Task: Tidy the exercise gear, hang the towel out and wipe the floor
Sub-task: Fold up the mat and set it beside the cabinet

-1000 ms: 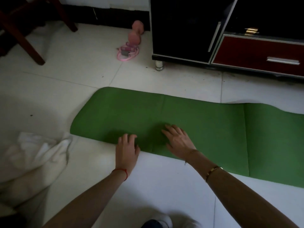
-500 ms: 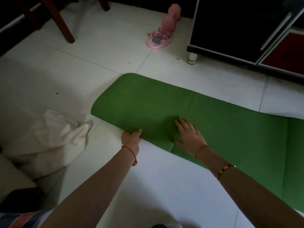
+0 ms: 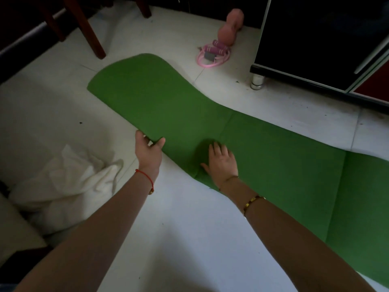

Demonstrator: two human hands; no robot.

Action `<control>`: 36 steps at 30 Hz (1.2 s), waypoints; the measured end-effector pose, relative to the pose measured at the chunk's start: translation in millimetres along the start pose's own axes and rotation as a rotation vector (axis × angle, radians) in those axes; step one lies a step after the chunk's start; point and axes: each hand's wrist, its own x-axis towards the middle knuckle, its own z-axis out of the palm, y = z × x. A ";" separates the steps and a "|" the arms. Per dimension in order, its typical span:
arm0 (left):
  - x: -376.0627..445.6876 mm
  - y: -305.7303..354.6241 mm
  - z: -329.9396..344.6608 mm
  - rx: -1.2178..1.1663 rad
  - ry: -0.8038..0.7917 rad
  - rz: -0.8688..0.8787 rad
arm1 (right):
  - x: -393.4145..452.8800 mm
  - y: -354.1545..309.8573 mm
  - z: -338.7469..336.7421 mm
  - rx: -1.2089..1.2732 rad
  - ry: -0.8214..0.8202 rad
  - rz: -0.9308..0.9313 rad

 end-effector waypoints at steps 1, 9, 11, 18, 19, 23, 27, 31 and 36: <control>-4.4 6.5 3.3 0.007 -0.038 0.033 | 2.8 -0.6 -1.1 -0.027 -0.003 -0.017; -57.4 13.8 21.2 0.223 -0.200 0.350 | -21.5 44.0 -8.2 0.195 0.083 0.039; -74.5 14.2 25.4 0.290 -0.217 0.407 | -32.9 65.4 -10.7 0.268 0.131 0.134; -114.9 8.5 46.1 0.515 -0.404 0.650 | -90.2 140.2 -29.8 0.563 0.231 0.393; -119.8 7.0 49.9 0.555 -0.444 0.708 | -97.3 149.1 -31.8 0.617 0.250 0.434; -138.9 -8.0 65.3 0.717 -0.569 0.889 | -129.9 178.9 -36.2 0.902 0.346 0.664; -153.4 -29.3 75.1 0.841 -0.685 1.033 | -163.2 204.4 -28.8 1.212 0.422 0.877; -151.8 -46.1 73.8 0.960 -0.719 1.094 | -192.2 224.6 -13.1 1.023 0.484 0.856; -148.0 -61.3 64.1 1.178 -0.848 1.210 | -211.8 232.0 1.3 1.349 0.297 0.887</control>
